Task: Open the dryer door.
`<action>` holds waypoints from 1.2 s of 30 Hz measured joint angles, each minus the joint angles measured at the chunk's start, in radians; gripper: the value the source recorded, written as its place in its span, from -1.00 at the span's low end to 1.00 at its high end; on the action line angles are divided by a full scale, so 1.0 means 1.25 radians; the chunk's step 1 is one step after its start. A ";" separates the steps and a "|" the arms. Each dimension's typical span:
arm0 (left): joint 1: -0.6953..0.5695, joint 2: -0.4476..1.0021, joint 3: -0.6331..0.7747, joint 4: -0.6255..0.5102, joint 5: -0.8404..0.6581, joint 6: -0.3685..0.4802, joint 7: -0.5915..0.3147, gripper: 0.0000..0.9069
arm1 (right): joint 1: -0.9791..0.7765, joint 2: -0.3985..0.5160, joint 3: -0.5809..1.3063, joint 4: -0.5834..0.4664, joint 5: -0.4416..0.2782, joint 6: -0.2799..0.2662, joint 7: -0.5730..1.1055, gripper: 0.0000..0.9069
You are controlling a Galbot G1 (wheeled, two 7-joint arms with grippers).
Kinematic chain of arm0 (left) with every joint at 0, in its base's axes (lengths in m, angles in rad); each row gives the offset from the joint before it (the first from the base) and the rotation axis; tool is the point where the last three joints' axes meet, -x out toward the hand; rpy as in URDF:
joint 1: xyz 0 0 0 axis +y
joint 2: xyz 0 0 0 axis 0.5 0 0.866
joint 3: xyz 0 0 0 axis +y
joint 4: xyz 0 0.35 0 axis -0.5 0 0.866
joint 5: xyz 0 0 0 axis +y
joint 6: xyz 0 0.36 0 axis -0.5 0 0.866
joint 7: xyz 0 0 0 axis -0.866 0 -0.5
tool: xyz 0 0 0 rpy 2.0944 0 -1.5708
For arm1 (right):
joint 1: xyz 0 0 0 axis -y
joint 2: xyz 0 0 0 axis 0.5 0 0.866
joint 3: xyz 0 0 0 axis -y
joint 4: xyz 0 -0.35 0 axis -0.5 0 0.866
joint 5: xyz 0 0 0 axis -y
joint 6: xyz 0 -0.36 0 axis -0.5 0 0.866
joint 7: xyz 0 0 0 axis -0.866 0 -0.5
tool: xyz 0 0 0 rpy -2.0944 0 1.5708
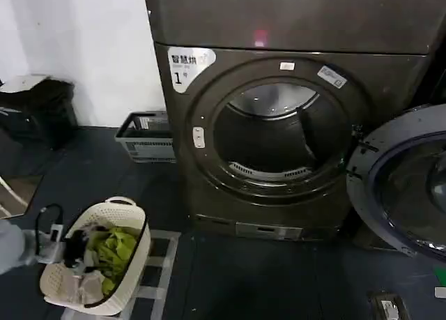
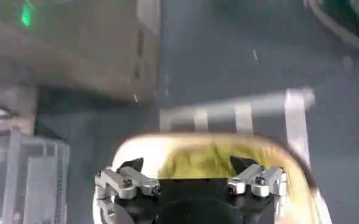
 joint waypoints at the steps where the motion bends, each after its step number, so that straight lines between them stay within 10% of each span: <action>1: 0.001 0.002 0.000 0.005 0.013 -0.002 0.004 1.00 | 0.000 0.000 0.000 0.000 0.000 0.000 0.000 1.00; 36: 0.015 -0.003 -0.005 0.113 0.236 -0.123 0.068 1.00 | 0.008 0.003 -0.010 0.012 -0.002 0.002 -0.005 1.00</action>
